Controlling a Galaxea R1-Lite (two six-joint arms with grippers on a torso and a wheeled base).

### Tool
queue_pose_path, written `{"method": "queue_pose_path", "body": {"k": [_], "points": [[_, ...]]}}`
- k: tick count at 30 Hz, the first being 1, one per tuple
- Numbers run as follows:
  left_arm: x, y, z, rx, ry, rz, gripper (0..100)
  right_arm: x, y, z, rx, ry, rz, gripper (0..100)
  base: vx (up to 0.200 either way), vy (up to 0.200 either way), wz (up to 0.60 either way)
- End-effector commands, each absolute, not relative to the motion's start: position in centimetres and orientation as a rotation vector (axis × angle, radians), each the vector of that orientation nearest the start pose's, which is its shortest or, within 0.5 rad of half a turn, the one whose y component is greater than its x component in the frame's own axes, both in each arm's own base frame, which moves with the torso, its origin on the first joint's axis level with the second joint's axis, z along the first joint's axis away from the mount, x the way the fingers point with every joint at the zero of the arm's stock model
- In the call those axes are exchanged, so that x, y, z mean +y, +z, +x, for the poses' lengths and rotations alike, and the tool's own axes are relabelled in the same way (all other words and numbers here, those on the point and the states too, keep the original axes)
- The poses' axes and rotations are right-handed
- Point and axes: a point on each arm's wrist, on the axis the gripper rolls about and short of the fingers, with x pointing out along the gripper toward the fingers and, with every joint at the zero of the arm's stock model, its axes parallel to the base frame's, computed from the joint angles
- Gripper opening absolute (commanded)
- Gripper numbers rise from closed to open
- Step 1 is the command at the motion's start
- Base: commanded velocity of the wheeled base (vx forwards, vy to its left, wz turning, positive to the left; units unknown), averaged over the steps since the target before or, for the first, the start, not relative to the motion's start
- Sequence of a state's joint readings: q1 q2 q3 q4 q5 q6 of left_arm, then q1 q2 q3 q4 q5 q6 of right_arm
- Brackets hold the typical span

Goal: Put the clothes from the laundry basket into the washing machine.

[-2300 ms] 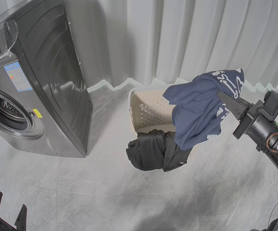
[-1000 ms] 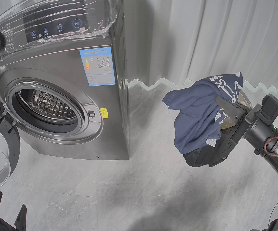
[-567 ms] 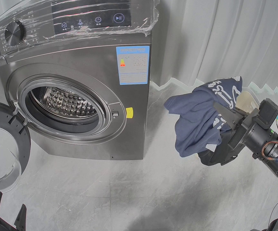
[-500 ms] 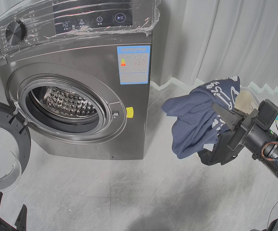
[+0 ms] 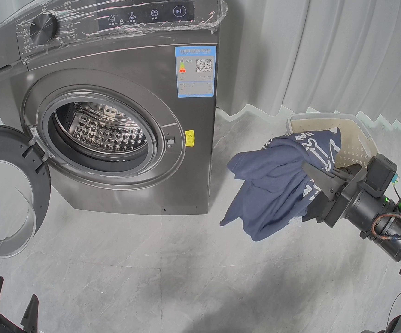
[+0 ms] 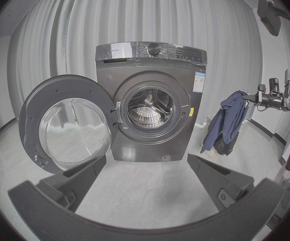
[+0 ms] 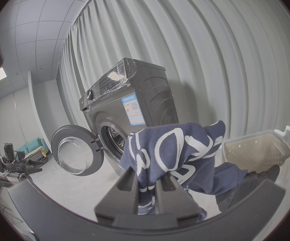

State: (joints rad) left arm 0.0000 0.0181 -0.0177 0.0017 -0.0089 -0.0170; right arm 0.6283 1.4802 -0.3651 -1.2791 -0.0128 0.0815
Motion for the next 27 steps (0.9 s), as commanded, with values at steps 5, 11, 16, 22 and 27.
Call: {"method": "queue_pose_path", "body": {"k": [5,11,16,22,27], "points": [[-0.02,7.60,-2.30,0.000,-0.009,-0.017,100,13.08,18.62,17.64,-0.109,0.629,0.124,0,0.000,0.080,0.00],[-0.02,7.60,-2.30,0.000,-0.009,-0.017,100,13.13,18.62,17.66,-0.109,0.629,0.124,0,0.000,0.200,0.00],[-0.02,7.60,-2.30,0.000,-0.008,-0.017,100,13.27,18.52,17.67,-0.104,0.633,0.125,0,0.000,0.200,0.00],[-0.02,7.60,-2.30,0.000,-0.008,-0.017,100,13.28,18.48,17.69,-0.102,0.632,0.124,0,0.000,0.200,0.00],[-0.02,7.62,-2.30,-0.001,-0.008,-0.017,100,13.26,18.52,17.67,-0.104,0.632,0.125,0,0.000,0.200,0.00]]}}
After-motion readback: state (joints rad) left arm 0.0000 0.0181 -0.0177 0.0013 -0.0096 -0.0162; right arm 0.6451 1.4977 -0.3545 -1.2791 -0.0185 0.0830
